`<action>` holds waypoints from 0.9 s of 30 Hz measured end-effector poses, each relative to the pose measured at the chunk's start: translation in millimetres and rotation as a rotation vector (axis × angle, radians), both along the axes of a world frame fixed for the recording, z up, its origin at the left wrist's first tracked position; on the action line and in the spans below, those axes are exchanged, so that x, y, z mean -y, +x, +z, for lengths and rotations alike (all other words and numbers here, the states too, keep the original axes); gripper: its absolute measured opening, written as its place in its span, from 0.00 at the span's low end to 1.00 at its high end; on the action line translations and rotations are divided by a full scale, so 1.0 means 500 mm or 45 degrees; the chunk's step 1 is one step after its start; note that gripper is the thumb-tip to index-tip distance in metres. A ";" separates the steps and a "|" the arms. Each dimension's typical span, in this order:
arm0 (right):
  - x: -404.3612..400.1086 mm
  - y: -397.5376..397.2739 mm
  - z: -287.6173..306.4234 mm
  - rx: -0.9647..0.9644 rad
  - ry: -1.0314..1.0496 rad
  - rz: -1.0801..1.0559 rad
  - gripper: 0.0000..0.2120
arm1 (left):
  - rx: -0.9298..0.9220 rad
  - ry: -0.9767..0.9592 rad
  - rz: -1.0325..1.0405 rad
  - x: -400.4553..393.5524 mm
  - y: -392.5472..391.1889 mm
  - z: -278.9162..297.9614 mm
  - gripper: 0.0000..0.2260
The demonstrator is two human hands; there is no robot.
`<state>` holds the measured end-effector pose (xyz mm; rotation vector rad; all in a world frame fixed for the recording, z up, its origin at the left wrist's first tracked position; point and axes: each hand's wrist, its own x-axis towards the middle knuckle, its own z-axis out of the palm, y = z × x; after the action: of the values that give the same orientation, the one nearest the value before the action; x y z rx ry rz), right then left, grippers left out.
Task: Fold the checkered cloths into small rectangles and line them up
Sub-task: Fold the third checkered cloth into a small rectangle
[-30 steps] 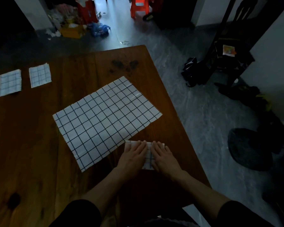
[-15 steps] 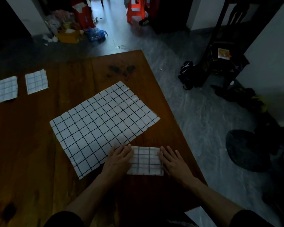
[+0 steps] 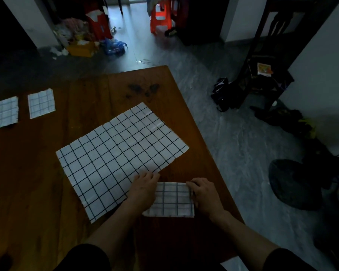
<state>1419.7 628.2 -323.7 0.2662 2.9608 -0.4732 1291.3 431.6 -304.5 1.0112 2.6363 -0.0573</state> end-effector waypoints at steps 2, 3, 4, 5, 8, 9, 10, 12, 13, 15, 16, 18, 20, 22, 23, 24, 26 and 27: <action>0.000 -0.007 0.001 -0.003 -0.005 -0.007 0.25 | 0.000 -0.030 0.000 -0.005 -0.006 -0.002 0.27; 0.000 -0.010 0.000 -0.003 -0.004 -0.009 0.24 | 0.008 -0.050 0.003 -0.007 -0.010 -0.003 0.26; 0.000 -0.014 -0.001 -0.007 -0.008 -0.017 0.23 | 0.026 -0.067 0.012 -0.009 -0.014 -0.004 0.25; 0.000 -0.018 0.000 -0.016 -0.017 -0.031 0.21 | 0.054 -0.069 0.030 -0.012 -0.018 -0.003 0.24; -0.002 -0.030 -0.001 -0.034 -0.056 -0.083 0.14 | 0.145 -0.007 0.101 -0.019 -0.020 -0.001 0.21; -0.003 -0.033 -0.002 -0.026 -0.063 -0.094 0.13 | 0.165 0.015 0.126 -0.019 -0.019 -0.002 0.19; -0.003 -0.036 -0.001 -0.016 -0.069 -0.104 0.11 | 0.178 0.037 0.152 -0.017 -0.017 -0.002 0.16; -0.006 -0.041 -0.004 -0.016 -0.070 -0.118 0.10 | 0.184 0.073 0.192 -0.014 -0.015 0.002 0.09; -0.007 -0.044 -0.005 -0.020 -0.070 -0.121 0.09 | 0.189 0.091 0.202 -0.013 -0.014 0.006 0.07; -0.009 -0.049 -0.003 -0.008 -0.077 -0.129 0.08 | 0.207 0.147 0.213 -0.010 -0.011 0.014 0.05; -0.010 -0.050 -0.002 -0.003 -0.078 -0.131 0.07 | 0.218 0.174 0.217 -0.008 -0.009 0.018 0.04; -0.013 -0.052 -0.001 -0.010 -0.082 -0.134 0.06 | 0.232 0.230 0.226 -0.005 -0.005 0.025 0.04; -0.017 -0.054 0.000 -0.003 -0.090 -0.144 0.07 | 0.228 0.286 0.220 0.000 -0.001 0.031 0.04; -0.022 -0.058 0.002 0.020 -0.136 -0.133 0.13 | 0.229 0.330 0.211 0.007 0.004 0.034 0.05; -0.023 -0.061 0.007 0.023 -0.179 -0.106 0.16 | 0.229 0.358 0.210 0.011 0.005 0.037 0.04; -0.024 -0.063 0.015 0.029 -0.235 -0.075 0.18 | 0.235 0.397 0.214 0.015 0.005 0.040 0.04; -0.023 -0.067 0.035 0.023 -0.328 0.003 0.17 | 0.232 0.482 0.230 0.023 0.004 0.050 0.04; -0.022 -0.068 0.045 0.006 -0.344 0.044 0.15 | 0.222 0.507 0.237 0.027 0.004 0.058 0.05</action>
<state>1385.8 639.0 -301.4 0.1851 2.8463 -0.8547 1293.1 418.3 -275.6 0.8312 2.6178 0.5913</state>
